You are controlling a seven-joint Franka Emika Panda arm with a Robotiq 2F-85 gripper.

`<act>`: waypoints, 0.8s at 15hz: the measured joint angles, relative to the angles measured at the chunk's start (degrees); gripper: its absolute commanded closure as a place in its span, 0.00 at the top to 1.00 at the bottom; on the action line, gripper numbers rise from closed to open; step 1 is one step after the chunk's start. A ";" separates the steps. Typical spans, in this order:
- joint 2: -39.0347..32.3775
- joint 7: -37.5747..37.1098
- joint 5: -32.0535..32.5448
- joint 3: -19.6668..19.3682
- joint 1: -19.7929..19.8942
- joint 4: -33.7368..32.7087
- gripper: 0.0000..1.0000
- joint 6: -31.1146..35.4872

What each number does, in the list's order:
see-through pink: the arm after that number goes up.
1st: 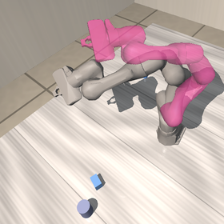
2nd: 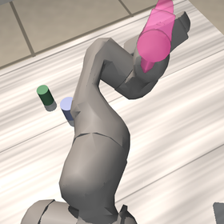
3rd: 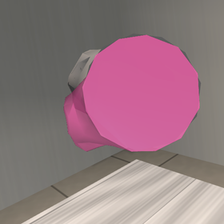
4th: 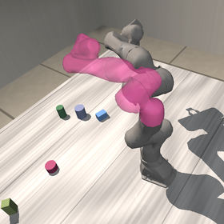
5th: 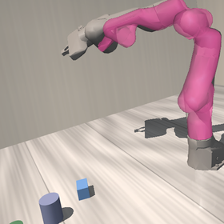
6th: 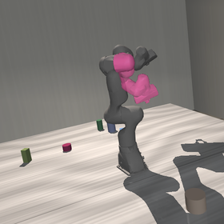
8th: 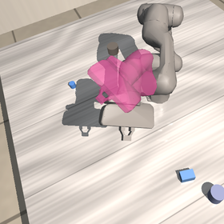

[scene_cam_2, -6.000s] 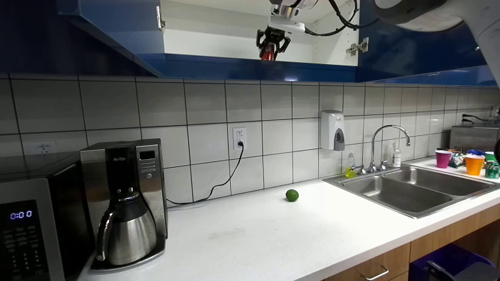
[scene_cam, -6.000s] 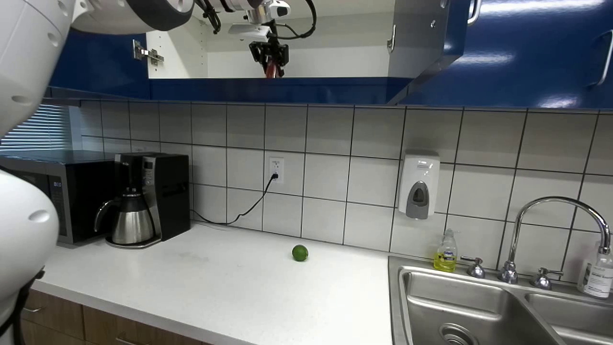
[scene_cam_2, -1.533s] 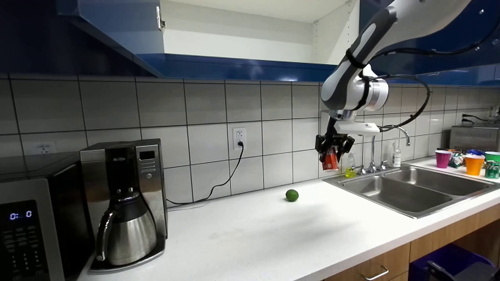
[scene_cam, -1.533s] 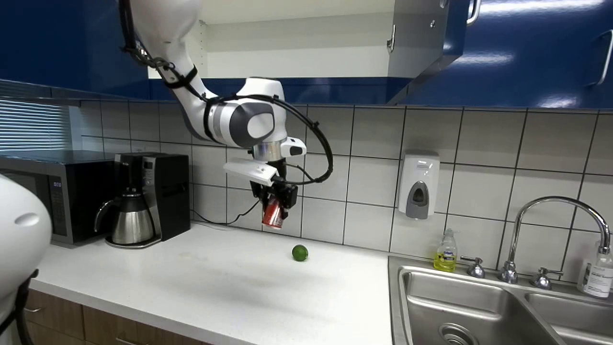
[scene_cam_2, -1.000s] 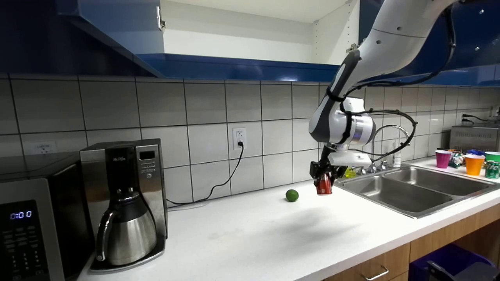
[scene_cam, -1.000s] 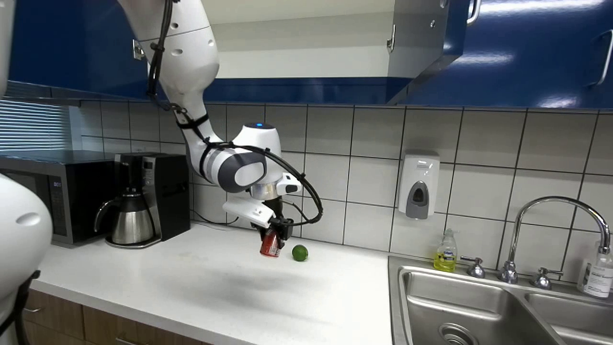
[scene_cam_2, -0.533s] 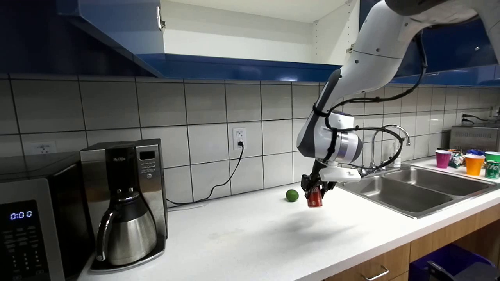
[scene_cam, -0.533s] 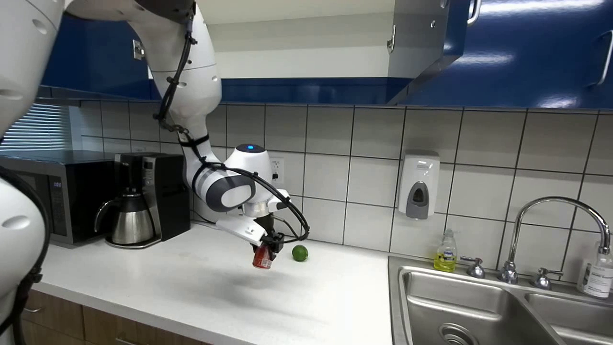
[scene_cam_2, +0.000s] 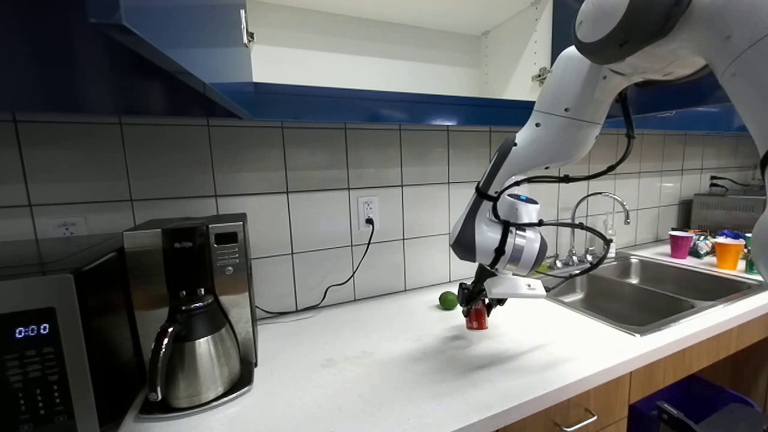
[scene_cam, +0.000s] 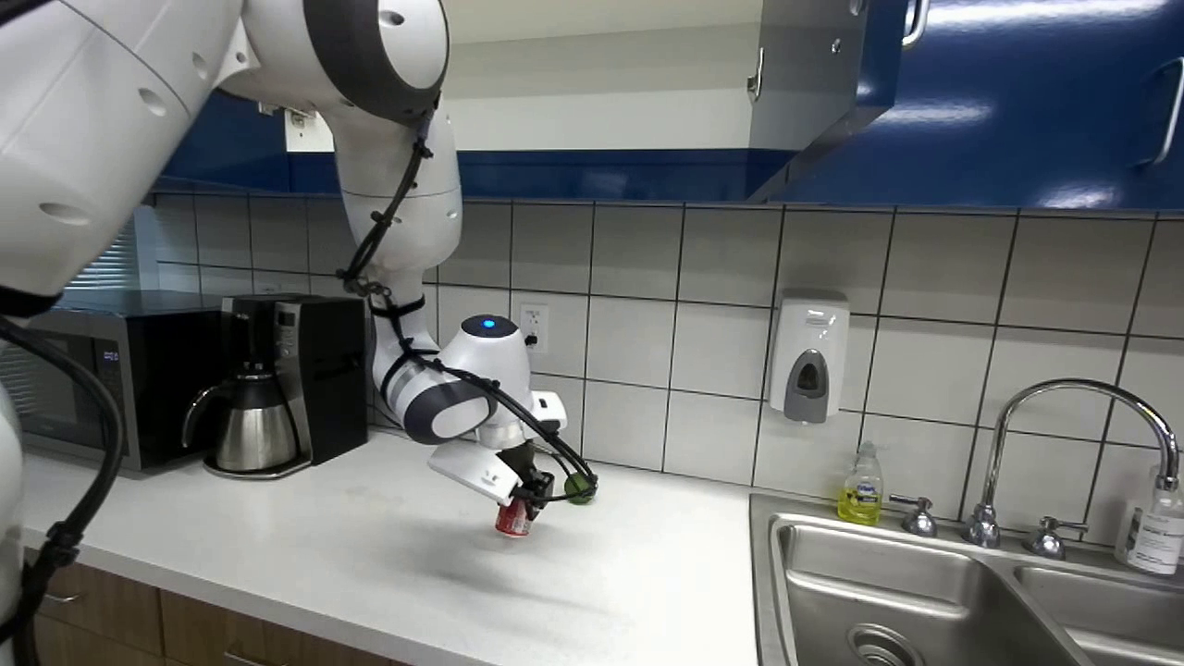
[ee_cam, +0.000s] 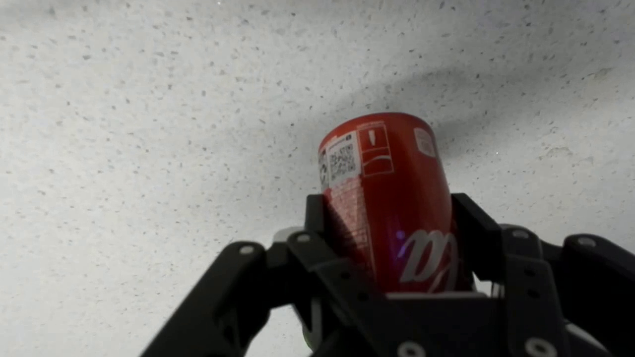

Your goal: Put the red can on the counter.

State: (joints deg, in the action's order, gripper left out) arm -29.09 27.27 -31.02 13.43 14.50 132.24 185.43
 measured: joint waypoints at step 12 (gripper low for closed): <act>-8.71 0.41 5.73 4.94 6.27 -4.45 0.39 7.84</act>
State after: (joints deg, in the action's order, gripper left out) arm -37.79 27.68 -25.29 18.38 20.78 127.78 193.27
